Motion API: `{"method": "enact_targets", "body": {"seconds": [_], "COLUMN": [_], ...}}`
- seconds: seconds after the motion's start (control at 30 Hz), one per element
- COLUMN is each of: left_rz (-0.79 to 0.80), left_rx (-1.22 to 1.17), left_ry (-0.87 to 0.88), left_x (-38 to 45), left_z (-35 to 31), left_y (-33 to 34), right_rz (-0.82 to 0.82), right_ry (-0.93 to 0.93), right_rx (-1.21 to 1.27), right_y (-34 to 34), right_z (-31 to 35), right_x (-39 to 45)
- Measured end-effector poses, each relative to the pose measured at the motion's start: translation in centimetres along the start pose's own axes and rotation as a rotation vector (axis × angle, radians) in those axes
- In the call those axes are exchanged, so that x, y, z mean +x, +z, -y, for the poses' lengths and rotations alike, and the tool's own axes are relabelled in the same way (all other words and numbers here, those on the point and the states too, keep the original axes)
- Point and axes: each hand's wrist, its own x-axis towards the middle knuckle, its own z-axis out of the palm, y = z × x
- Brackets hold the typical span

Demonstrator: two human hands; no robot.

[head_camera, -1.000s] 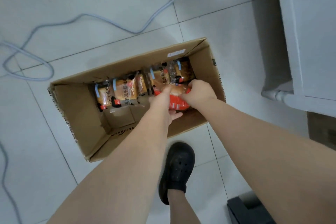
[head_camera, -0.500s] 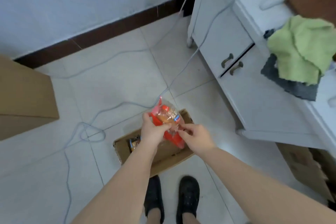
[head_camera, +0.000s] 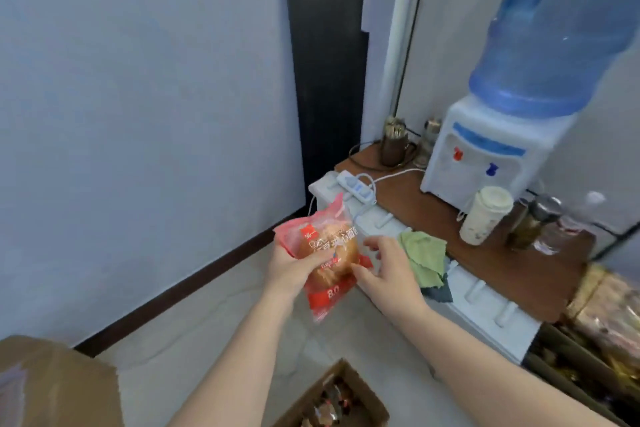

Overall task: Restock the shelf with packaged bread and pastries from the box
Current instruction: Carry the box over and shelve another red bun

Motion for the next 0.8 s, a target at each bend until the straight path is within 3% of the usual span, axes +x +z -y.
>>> {"method": "enact_targets", "body": {"seconds": [0.13,0.33,0.6,0.8], "left_rz": [0.259,0.634,1.11,1.392], "left_rx": [0.027,-0.025,0.034,0.015], "left_ry": [0.15,0.318,0.307,0.33], "left_x": [-3.4,-10.6,-24.2,-37.6], "left_z": [-7.9,-13.7,-12.9,-10.1], "left_y": [2.9,9.6,19.6,25.5], "right_rz": [-0.088,-0.387,-1.01,-1.35], "right_ry": [0.069,0.098,0.115,0.143], "right_rx": [0.21,0.472,0.342,0.228], "right_y": [-7.1,-15.1,-22.9,-26.2], "right_z": [6.0,8.1,7.6,6.5], "right_x": [-2.6,-10.1,-26.5,-40.1]}}
